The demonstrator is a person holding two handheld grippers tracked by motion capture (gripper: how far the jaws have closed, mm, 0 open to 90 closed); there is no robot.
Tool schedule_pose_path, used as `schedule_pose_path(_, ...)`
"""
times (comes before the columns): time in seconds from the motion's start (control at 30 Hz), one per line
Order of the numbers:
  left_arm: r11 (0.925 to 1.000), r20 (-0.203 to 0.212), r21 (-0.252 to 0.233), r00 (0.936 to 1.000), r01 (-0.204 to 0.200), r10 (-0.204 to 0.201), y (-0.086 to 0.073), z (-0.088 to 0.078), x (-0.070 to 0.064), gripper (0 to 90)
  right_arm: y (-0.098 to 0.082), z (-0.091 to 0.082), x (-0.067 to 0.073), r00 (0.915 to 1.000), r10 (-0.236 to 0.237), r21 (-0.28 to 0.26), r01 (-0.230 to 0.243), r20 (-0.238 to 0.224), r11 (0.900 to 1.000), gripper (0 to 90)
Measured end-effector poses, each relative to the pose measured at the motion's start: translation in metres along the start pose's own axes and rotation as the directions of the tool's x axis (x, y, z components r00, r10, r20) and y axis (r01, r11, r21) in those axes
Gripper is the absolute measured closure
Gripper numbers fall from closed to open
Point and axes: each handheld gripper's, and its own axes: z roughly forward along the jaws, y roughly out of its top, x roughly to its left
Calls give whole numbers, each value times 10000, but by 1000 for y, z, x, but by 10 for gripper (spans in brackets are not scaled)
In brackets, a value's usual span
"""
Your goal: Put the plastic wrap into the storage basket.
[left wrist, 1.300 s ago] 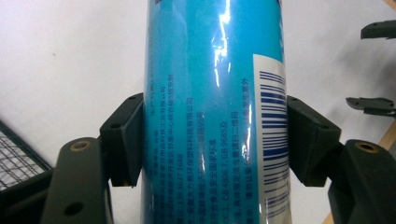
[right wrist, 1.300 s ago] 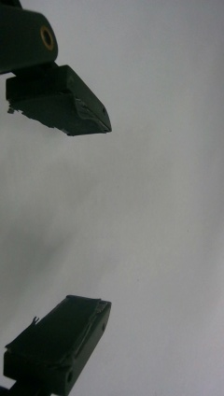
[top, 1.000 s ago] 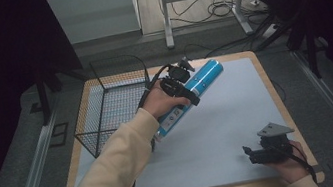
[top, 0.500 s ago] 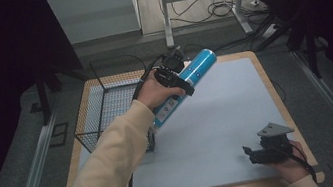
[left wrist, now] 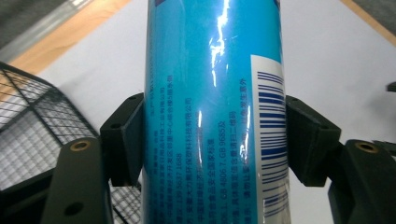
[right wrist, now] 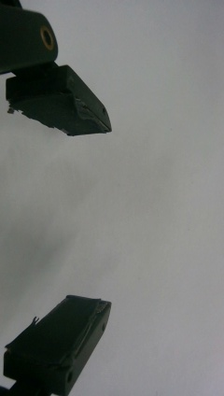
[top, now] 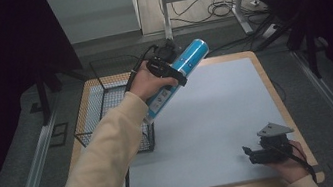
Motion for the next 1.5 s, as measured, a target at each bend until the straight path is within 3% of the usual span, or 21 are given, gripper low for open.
schedule_pose_path(0.03,9999,-76,91,9999,-129,129,1,-2,2,313,0,0,0,10000,-17,25,17,-2,10000,125)
schedule_pose_path(0.2,9999,-126,-132,9999,68,-70,4,-7,11,313,0,0,-1,10000,-59,46,59,53,10000,126)
schedule_pose_path(0.47,10000,-425,-29,9991,86,-88,6,-9,25,313,0,0,-1,10000,-59,54,58,66,10000,126)
schedule_pose_path(0.9,9997,-654,109,9976,239,-231,0,-8,45,313,0,0,-1,9999,-47,25,47,126,10000,126)
schedule_pose_path(1.17,9993,-996,257,9948,260,-233,-7,-7,60,313,-1,0,-1,9998,-72,57,71,167,10000,127)
schedule_pose_path(1.37,9981,-1125,336,9925,511,-470,-13,-5,75,313,0,0,0,9996,-95,-27,96,252,10000,129)
schedule_pose_path(1.5,9961,-1418,401,9872,791,-727,-18,3,87,313,-1,0,1,9997,-128,61,127,204,9999,129)
